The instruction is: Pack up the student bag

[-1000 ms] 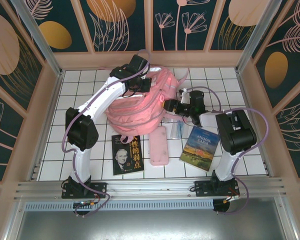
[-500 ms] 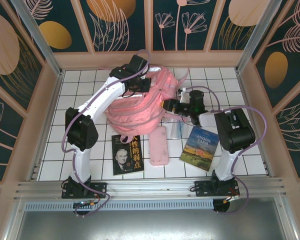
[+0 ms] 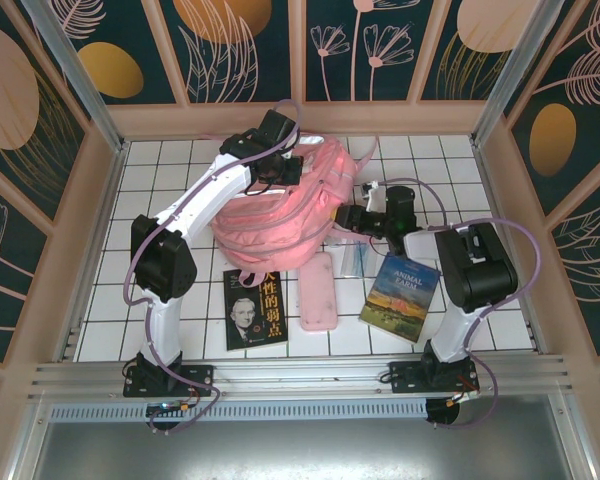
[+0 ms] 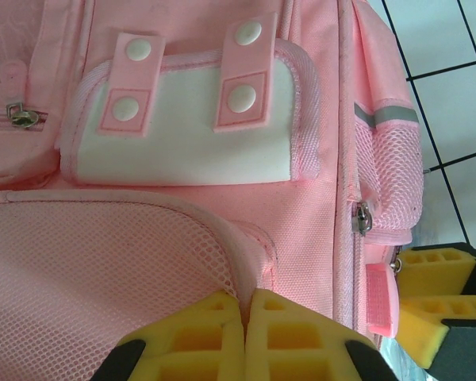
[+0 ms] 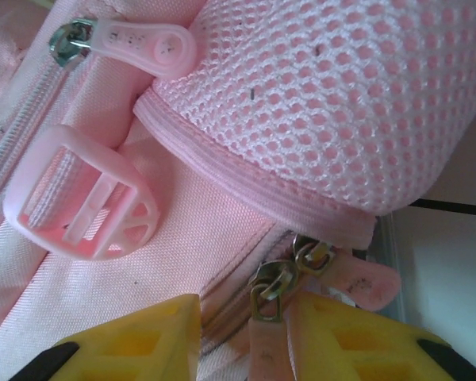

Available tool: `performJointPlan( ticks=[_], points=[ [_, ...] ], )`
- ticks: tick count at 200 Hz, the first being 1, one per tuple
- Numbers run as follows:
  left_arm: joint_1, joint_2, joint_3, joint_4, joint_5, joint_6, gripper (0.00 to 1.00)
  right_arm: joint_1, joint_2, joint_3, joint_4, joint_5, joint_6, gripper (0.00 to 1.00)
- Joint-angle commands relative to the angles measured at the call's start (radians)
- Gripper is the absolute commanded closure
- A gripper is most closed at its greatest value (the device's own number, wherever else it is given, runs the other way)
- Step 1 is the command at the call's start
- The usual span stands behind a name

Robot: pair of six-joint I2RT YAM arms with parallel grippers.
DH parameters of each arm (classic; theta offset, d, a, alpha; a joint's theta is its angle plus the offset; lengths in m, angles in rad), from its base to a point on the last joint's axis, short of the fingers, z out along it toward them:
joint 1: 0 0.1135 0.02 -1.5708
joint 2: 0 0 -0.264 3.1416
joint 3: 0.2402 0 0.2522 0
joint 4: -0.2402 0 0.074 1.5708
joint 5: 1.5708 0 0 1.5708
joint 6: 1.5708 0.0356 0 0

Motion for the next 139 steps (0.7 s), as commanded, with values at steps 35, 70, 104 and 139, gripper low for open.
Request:
performJointPlan(
  ticks=[35, 70, 104, 139],
  points=[
    [0.009, -0.02, 0.059, 0.117, 0.008, 0.0, 1.0, -0.006, -0.044, 0.003, -0.099, 0.026, -0.061, 0.84],
    [0.01, -0.022, 0.049, 0.123, -0.005, 0.001, 1.0, -0.007, -0.05, 0.018, -0.154, 0.043, -0.08, 0.95],
    [0.01, 0.0, 0.018, 0.187, -0.026, -0.024, 1.0, 0.005, -0.086, 0.088, -0.409, 0.202, -0.146, 1.0],
    [0.007, 0.039, -0.037, 0.324, 0.035, -0.093, 1.0, 0.006, -0.126, 0.104, -0.481, 0.001, -0.115, 1.0]
  ],
)
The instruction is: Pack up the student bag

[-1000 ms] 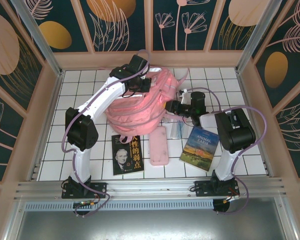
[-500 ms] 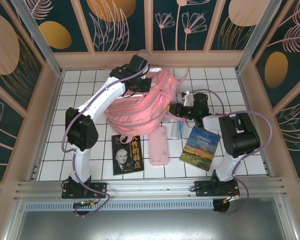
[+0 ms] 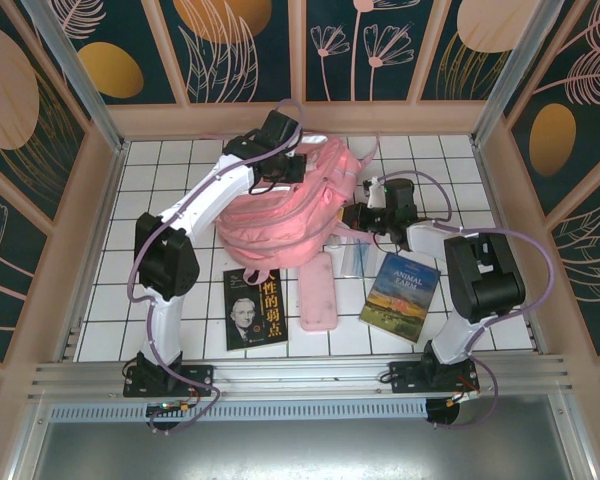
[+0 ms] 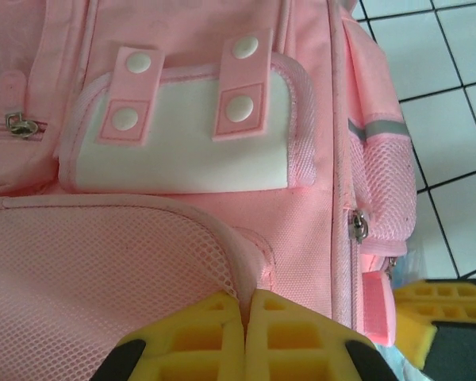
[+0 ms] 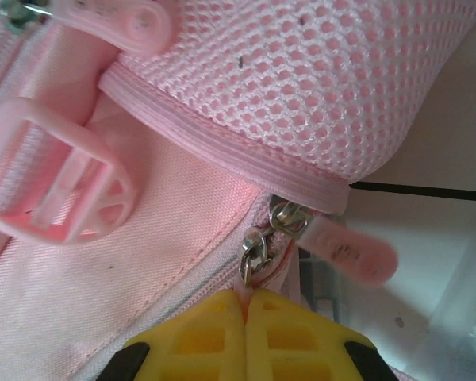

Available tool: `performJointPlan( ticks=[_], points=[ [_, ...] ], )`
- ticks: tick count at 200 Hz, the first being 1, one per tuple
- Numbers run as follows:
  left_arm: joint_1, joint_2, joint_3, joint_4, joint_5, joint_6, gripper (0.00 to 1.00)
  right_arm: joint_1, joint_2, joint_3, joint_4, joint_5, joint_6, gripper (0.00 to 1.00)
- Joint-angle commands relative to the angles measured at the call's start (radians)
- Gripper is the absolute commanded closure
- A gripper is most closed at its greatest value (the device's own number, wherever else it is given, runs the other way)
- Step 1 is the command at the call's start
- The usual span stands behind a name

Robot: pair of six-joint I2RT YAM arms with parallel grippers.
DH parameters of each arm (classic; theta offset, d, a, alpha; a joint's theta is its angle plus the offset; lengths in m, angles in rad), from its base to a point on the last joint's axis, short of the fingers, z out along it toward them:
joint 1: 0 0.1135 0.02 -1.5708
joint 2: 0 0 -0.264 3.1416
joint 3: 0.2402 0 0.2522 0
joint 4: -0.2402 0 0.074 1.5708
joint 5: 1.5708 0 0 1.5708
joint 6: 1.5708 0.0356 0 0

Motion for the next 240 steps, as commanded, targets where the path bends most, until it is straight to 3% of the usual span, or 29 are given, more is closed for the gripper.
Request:
performJointPlan(
  ticks=[1, 21, 45, 82, 143, 166, 199, 210, 240],
  points=[
    [0.008, 0.011, -0.032, 0.242, 0.027, -0.061, 1.0, -0.002, -0.049, 0.002, -0.116, -0.142, 0.015, 1.0],
    [0.002, -0.002, -0.097, 0.333, 0.041, -0.098, 1.0, -0.007, -0.023, -0.04, 0.013, -0.33, 0.21, 1.0],
    [-0.007, -0.019, -0.169, 0.416, 0.056, -0.126, 1.0, -0.008, -0.023, -0.135, 0.262, -0.445, 0.446, 1.0],
    [-0.007, -0.02, -0.19, 0.429, 0.034, -0.122, 1.0, 0.014, -0.056, -0.143, 0.384, -0.449, 0.597, 1.0],
    [-0.023, -0.073, -0.293, 0.562, 0.086, -0.22, 1.0, 0.196, 0.031, -0.074, 0.629, -0.355, 0.817, 1.0],
    [-0.024, -0.092, -0.286, 0.561, 0.066, -0.212, 1.0, 0.242, 0.041, -0.035, 0.523, -0.324, 0.757, 1.0],
    [-0.023, -0.106, -0.254, 0.557, 0.047, -0.201, 1.0, 0.297, 0.019, 0.051, 0.107, -0.165, 0.503, 1.0],
    [-0.024, -0.108, -0.239, 0.548, 0.044, -0.191, 1.0, 0.298, -0.001, 0.064, 0.012, -0.109, 0.438, 0.9],
    [-0.022, -0.131, -0.211, 0.499, 0.032, -0.14, 1.0, 0.281, -0.14, 0.061, -0.214, 0.053, 0.299, 0.45]
  ],
)
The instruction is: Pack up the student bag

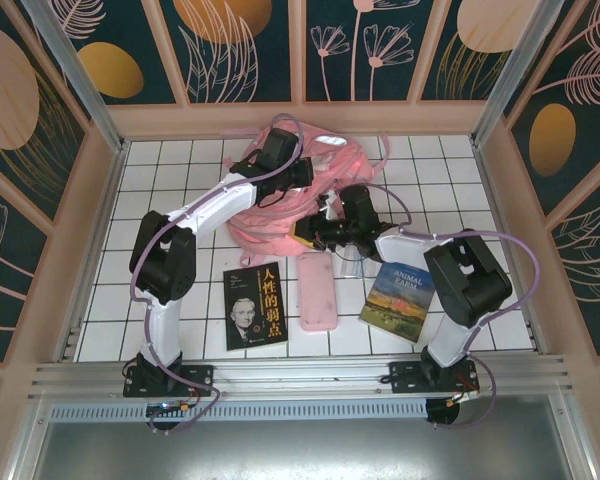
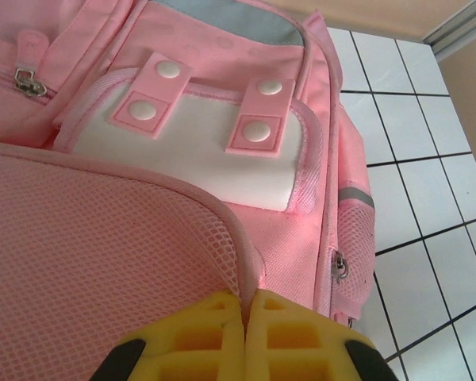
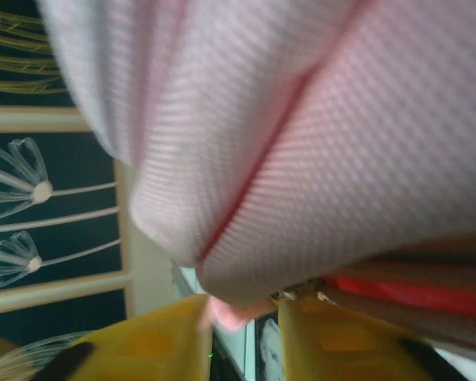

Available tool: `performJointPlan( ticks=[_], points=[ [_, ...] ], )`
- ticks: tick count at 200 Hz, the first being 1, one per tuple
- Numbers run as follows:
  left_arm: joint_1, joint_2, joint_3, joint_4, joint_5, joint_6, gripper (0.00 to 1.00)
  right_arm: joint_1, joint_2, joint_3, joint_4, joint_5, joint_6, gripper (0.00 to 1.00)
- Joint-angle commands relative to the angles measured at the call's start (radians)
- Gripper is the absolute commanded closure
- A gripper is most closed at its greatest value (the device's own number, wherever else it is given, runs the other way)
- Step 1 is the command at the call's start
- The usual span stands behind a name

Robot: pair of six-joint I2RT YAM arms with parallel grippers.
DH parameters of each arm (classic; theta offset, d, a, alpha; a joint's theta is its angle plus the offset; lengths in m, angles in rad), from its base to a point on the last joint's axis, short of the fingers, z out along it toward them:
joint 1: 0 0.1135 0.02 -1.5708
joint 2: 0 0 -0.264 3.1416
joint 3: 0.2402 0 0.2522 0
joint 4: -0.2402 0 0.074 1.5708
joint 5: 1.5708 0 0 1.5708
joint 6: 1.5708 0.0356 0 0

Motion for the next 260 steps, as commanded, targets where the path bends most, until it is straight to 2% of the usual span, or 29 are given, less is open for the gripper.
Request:
performJointPlan(
  ticks=[1, 13, 33, 60, 94, 116, 124, 132, 144, 148, 149, 151, 181, 196, 202, 213, 220, 223, 228, 246, 260],
  points=[
    [-0.005, -0.085, 0.073, 0.052, -0.012, 0.032, 1.0, -0.007, -0.145, 0.027, -0.261, 0.173, -0.189, 0.44],
    [-0.003, -0.101, 0.072, 0.037, -0.016, 0.048, 1.0, -0.052, -0.211, 0.019, -0.344, 0.241, -0.234, 0.31],
    [-0.002, -0.128, 0.063, 0.03, -0.017, 0.057, 1.0, -0.127, -0.298, -0.022, -0.408, 0.305, -0.264, 0.16],
    [-0.003, -0.15, 0.051, 0.037, 0.017, 0.036, 1.0, -0.211, -0.311, -0.097, -0.314, 0.313, -0.252, 0.02],
    [-0.002, -0.158, 0.033, 0.048, 0.059, -0.002, 1.0, -0.197, -0.155, -0.078, -0.029, 0.198, -0.152, 0.01],
    [-0.003, -0.17, 0.005, 0.062, 0.069, -0.023, 1.0, -0.164, -0.074, -0.065, 0.126, 0.207, -0.096, 0.01],
    [-0.003, -0.174, -0.005, 0.071, 0.079, -0.029, 1.0, -0.16, -0.042, -0.061, 0.178, 0.199, -0.076, 0.09],
    [-0.003, -0.174, -0.008, 0.07, 0.079, -0.026, 1.0, -0.162, -0.018, -0.062, 0.233, 0.18, -0.045, 0.26],
    [-0.002, -0.173, -0.007, 0.063, 0.058, -0.013, 1.0, -0.166, -0.011, -0.077, 0.307, 0.175, -0.008, 0.67],
    [0.001, -0.171, -0.004, 0.062, 0.047, -0.007, 1.0, -0.168, -0.014, -0.083, 0.323, 0.177, -0.001, 0.84],
    [0.002, -0.171, -0.003, 0.062, 0.045, -0.006, 1.0, -0.168, -0.015, -0.083, 0.325, 0.177, 0.001, 0.94],
    [0.001, -0.168, -0.003, 0.062, 0.043, -0.004, 1.0, -0.168, -0.018, -0.086, 0.328, 0.18, 0.003, 1.0],
    [0.083, -0.089, 0.03, 0.095, 0.04, -0.022, 1.0, -0.165, -0.076, -0.067, 0.301, 0.205, 0.018, 1.0],
    [0.107, -0.048, 0.093, 0.052, 0.047, -0.007, 1.0, -0.163, -0.093, -0.056, 0.303, 0.221, 0.035, 1.0],
    [0.109, -0.041, 0.115, 0.022, 0.028, 0.008, 0.86, -0.161, -0.094, -0.053, 0.307, 0.23, 0.042, 1.0],
    [0.109, -0.059, 0.125, -0.026, -0.011, 0.026, 0.44, -0.159, -0.091, -0.047, 0.321, 0.238, 0.057, 1.0],
    [0.109, -0.084, 0.112, -0.05, -0.035, 0.029, 0.3, -0.158, -0.088, -0.044, 0.336, 0.238, 0.071, 1.0],
    [0.109, -0.098, 0.103, -0.058, -0.037, 0.031, 0.15, -0.157, -0.085, -0.043, 0.346, 0.237, 0.078, 1.0],
    [0.108, -0.125, 0.082, -0.071, -0.04, 0.035, 0.04, -0.155, -0.08, -0.041, 0.362, 0.236, 0.091, 1.0],
    [0.107, -0.243, -0.045, -0.1, -0.046, 0.031, 0.01, -0.15, -0.063, -0.026, 0.406, 0.232, 0.124, 1.0],
    [0.102, -0.359, -0.172, -0.102, -0.029, 0.022, 0.07, -0.142, -0.05, 0.0, 0.399, 0.234, 0.122, 1.0]
  ],
)
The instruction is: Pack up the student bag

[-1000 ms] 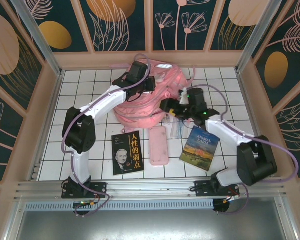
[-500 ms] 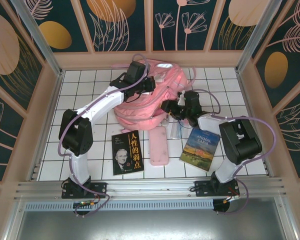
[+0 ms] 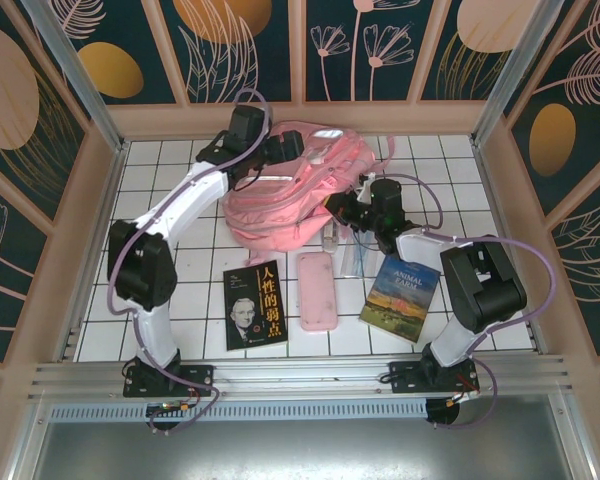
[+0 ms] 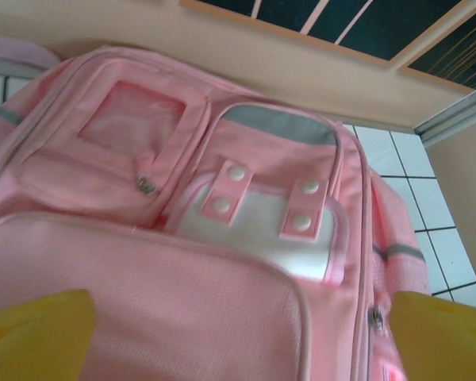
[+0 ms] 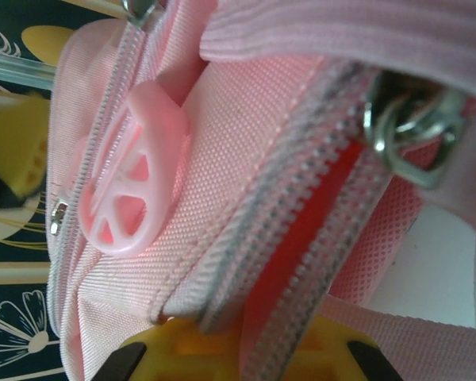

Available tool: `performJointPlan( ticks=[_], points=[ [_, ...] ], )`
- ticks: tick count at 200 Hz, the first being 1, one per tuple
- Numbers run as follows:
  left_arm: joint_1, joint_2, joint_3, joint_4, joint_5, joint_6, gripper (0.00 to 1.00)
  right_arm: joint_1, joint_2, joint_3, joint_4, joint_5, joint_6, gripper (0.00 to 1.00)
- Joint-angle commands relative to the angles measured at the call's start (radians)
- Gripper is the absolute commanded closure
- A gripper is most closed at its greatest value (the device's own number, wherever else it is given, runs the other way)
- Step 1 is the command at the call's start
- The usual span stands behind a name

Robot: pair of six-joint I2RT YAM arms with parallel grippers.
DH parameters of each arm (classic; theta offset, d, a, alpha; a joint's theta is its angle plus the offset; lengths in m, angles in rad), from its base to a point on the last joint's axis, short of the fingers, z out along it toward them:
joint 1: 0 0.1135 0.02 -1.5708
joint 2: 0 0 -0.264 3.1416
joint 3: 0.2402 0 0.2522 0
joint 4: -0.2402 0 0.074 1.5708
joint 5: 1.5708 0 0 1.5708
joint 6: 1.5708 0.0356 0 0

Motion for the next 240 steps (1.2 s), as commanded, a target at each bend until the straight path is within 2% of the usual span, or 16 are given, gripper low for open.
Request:
performJointPlan(
  ticks=[1, 22, 32, 61, 70, 76, 131, 165, 193, 240],
  points=[
    [-0.013, -0.203, -0.159, -0.051, -0.011, 0.008, 0.07, 0.015, -0.003, 0.077, 0.143, 0.017, 0.034, 1.0],
    [-0.059, -0.315, -0.299, -0.058, -0.002, -0.015, 0.26, 0.022, 0.011, 0.104, 0.135, 0.017, 0.034, 1.0],
    [-0.093, -0.335, -0.336, -0.074, -0.01, -0.021, 0.3, 0.025, 0.016, 0.114, 0.13, 0.016, 0.031, 1.0],
    [-0.166, -0.299, -0.357, -0.149, -0.03, -0.036, 0.41, 0.036, 0.018, 0.12, 0.121, 0.026, 0.027, 1.0],
    [-0.176, -0.278, -0.365, -0.156, -0.016, -0.044, 0.49, 0.038, 0.016, 0.115, 0.122, 0.029, 0.028, 1.0],
    [-0.18, -0.267, -0.369, -0.161, -0.012, -0.051, 0.52, 0.04, 0.014, 0.113, 0.119, 0.032, 0.028, 1.0],
    [-0.209, -0.207, -0.413, -0.173, -0.042, -0.074, 0.49, 0.043, -0.002, 0.108, 0.097, 0.04, 0.01, 1.0],
    [-0.212, -0.168, -0.41, -0.164, -0.025, -0.087, 0.51, 0.043, -0.007, 0.106, 0.084, 0.046, -0.002, 1.0],
    [-0.211, -0.182, -0.429, -0.192, -0.08, -0.076, 0.52, 0.045, -0.009, 0.098, 0.091, 0.054, -0.002, 1.0],
    [-0.212, -0.105, -0.434, -0.104, -0.082, -0.065, 0.57, 0.052, -0.026, 0.089, 0.116, 0.038, 0.008, 1.0]
  ],
)
